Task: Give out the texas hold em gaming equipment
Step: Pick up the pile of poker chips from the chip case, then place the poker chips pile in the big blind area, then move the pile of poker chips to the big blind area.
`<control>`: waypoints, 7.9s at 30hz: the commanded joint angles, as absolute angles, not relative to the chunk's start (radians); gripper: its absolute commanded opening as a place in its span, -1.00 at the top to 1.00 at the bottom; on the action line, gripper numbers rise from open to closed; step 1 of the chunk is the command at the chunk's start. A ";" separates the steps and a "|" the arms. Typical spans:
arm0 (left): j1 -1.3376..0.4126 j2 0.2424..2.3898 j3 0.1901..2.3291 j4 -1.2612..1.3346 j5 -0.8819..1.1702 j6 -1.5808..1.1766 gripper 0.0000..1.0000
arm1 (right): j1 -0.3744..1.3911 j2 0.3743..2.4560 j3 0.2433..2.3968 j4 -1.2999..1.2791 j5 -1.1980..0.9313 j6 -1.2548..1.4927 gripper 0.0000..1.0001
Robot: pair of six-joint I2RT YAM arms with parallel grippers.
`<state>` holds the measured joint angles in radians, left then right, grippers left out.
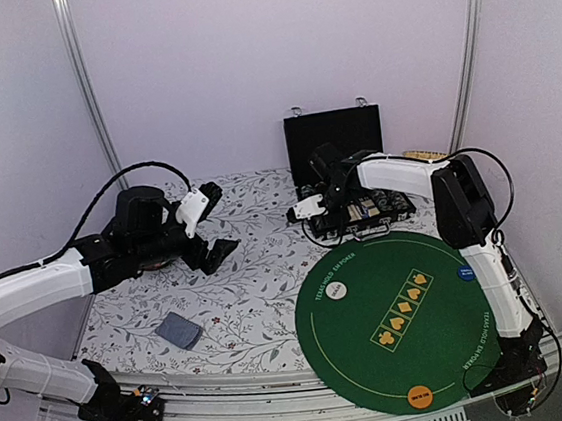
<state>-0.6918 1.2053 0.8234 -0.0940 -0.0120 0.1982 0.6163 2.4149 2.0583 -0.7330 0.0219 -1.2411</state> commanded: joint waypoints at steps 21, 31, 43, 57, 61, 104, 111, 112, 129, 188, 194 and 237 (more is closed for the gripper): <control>-0.690 1.190 0.811 -0.086 -0.016 0.210 -0.97 | 0.619 2.651 2.056 -0.996 -0.045 -1.257 -0.27; -0.690 1.190 0.811 -0.086 -0.014 0.209 -0.97 | 0.639 2.583 1.994 -1.054 0.030 -1.206 -0.19; -0.692 1.189 0.811 -0.087 -0.010 0.210 -0.97 | 0.654 2.539 1.957 -1.049 0.047 -1.181 -0.05; -0.692 1.190 0.810 -0.086 -0.012 0.212 -0.97 | 0.650 2.673 2.020 -1.090 0.009 -1.214 -0.14; -0.692 1.190 0.810 -0.086 -0.012 0.213 -0.97 | 0.650 2.674 2.012 -1.078 0.036 -1.212 -0.05; -0.693 1.184 0.808 -0.084 -0.017 0.215 -0.97 | 0.613 2.388 1.983 -0.806 -0.006 -1.154 0.95; -0.693 1.179 0.810 -0.084 -0.017 0.215 -0.97 | 0.587 2.281 1.942 -0.734 -0.062 -1.059 0.95; -0.692 1.177 0.810 -0.084 -0.018 0.215 -0.97 | 0.585 2.266 1.926 -0.718 -0.067 -1.052 0.96; -0.693 1.165 0.811 -0.082 -0.025 0.216 -0.97 | 0.556 2.129 1.883 -0.622 -0.199 -0.891 0.96; -0.697 1.153 0.814 -0.077 -0.015 0.203 -0.97 | 0.931 1.788 0.794 -0.436 -0.869 0.218 0.78; -0.698 1.154 0.815 -0.077 -0.015 0.204 -0.97 | 0.932 1.804 0.851 -0.552 -0.683 0.190 0.27; -0.713 1.155 0.817 -0.084 -0.005 0.206 -0.97 | 1.316 1.842 1.124 -0.812 -0.113 0.881 -0.46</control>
